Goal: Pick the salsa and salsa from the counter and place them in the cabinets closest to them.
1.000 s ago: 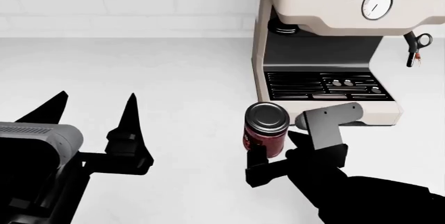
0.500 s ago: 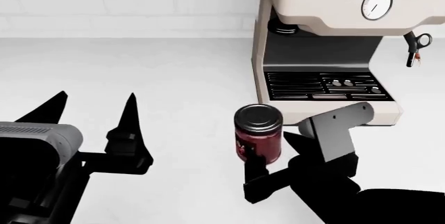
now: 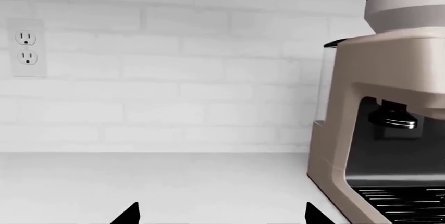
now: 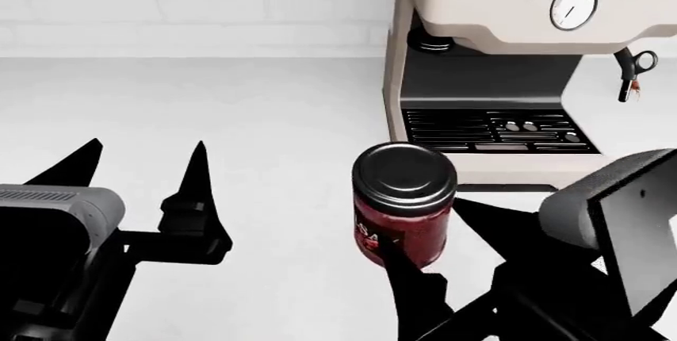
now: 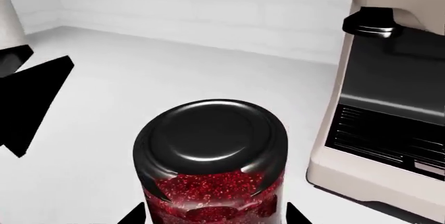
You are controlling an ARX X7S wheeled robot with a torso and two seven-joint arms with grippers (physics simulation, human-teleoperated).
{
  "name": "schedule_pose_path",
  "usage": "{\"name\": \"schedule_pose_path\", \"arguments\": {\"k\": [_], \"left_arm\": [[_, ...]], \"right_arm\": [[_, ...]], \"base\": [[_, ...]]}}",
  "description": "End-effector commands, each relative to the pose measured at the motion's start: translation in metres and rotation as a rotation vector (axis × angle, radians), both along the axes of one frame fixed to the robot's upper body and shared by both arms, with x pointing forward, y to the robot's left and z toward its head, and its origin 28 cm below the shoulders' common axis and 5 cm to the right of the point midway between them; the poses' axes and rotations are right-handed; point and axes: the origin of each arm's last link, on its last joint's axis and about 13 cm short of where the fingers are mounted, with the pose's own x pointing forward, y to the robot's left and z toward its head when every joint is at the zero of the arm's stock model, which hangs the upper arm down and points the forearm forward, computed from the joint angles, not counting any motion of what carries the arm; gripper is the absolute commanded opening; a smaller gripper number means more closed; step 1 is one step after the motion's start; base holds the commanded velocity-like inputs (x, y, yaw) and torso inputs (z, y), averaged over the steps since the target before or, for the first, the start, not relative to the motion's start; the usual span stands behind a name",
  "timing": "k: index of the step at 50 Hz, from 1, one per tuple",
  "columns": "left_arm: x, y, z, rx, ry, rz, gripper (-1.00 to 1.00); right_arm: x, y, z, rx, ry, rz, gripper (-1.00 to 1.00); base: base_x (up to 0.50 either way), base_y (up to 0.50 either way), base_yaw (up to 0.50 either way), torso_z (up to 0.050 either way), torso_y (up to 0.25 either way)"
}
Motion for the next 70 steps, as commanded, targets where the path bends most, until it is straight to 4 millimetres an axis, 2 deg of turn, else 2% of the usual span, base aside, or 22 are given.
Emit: {"name": "schedule_pose_path", "arguments": {"k": [1,12,19,28,40,51,70], "left_arm": [[0.0,0.0,0.001,-0.002,0.005,-0.007,1.0],[0.0,-0.001,0.0,-0.003,0.008,-0.021,1.0],[0.0,-0.002,-0.001,-0.001,0.012,-0.023,1.0],[0.0,-0.002,-0.002,-0.003,0.015,-0.025,1.0],[0.001,-0.002,-0.001,-0.004,0.021,-0.029,1.0],[0.002,-0.002,0.0,-0.004,0.021,-0.029,1.0],[0.0,-0.003,-0.001,-0.008,0.021,-0.029,1.0]], "right_arm": [[-0.03,-0.004,0.039,-0.004,-0.04,0.059,-1.0],[-0.061,0.0,0.105,-0.017,-0.104,0.127,-1.0],[-0.067,0.005,0.135,-0.02,-0.151,0.146,-1.0],[-0.077,0.014,0.183,-0.017,-0.214,0.154,-1.0],[-0.082,0.023,0.231,-0.002,-0.241,0.168,-1.0],[-0.056,0.025,0.26,0.024,-0.248,0.107,-1.0],[-0.025,0.029,0.292,0.105,-0.285,0.043,-1.0]], "base": [[0.0,0.0,0.0,0.0,0.0],[0.0,0.0,0.0,0.0,0.0],[0.0,0.0,0.0,0.0,0.002],[0.0,0.0,0.0,0.0,0.0],[0.0,0.0,0.0,0.0,0.0],[0.0,0.0,0.0,0.0,0.0],[0.0,0.0,0.0,0.0,0.001]]}}
